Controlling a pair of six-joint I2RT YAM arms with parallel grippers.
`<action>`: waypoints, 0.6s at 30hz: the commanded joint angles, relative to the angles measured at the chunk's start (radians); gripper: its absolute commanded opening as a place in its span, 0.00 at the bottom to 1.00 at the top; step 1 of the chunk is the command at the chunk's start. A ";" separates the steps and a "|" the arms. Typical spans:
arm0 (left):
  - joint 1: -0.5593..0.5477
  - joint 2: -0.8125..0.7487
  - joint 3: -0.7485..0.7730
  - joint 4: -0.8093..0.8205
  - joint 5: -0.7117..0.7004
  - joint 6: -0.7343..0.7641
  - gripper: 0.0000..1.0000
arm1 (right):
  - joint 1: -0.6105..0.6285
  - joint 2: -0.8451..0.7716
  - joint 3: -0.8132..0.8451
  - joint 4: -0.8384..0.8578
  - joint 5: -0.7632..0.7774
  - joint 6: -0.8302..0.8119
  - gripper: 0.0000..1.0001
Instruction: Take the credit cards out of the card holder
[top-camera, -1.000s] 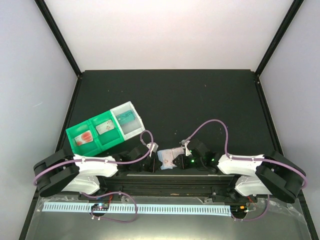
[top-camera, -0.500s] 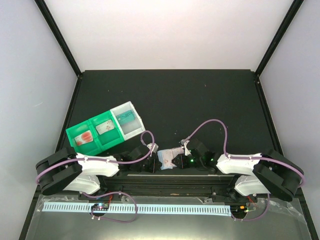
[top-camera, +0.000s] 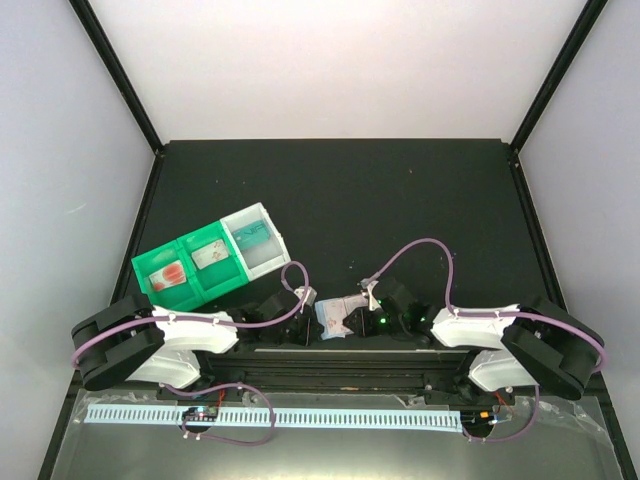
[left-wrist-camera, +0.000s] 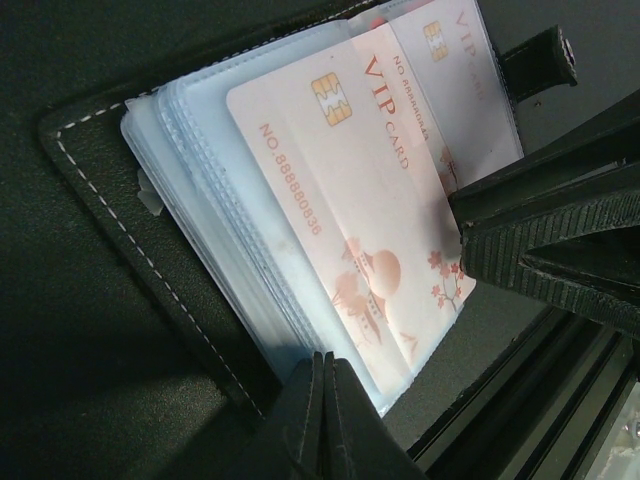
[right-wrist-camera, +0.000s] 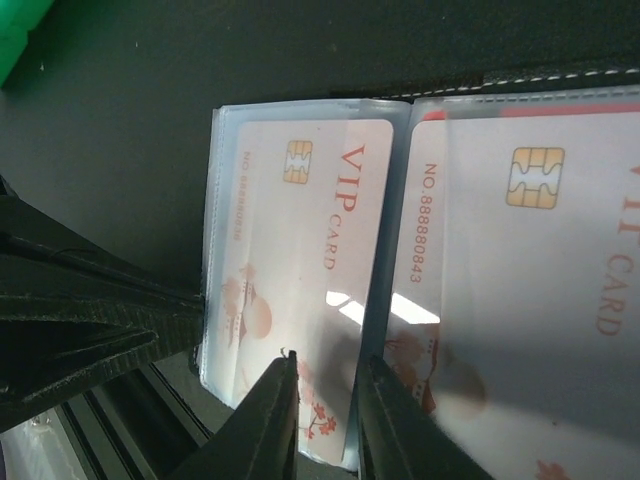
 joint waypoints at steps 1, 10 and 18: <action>-0.002 0.011 0.004 -0.014 -0.005 0.010 0.02 | -0.002 0.009 -0.006 0.031 0.001 0.007 0.15; -0.002 0.014 0.000 -0.009 -0.004 0.001 0.02 | -0.006 -0.006 -0.012 0.032 -0.002 0.005 0.01; -0.002 0.018 0.006 -0.028 -0.008 0.004 0.02 | -0.030 -0.054 -0.051 0.027 0.001 0.002 0.01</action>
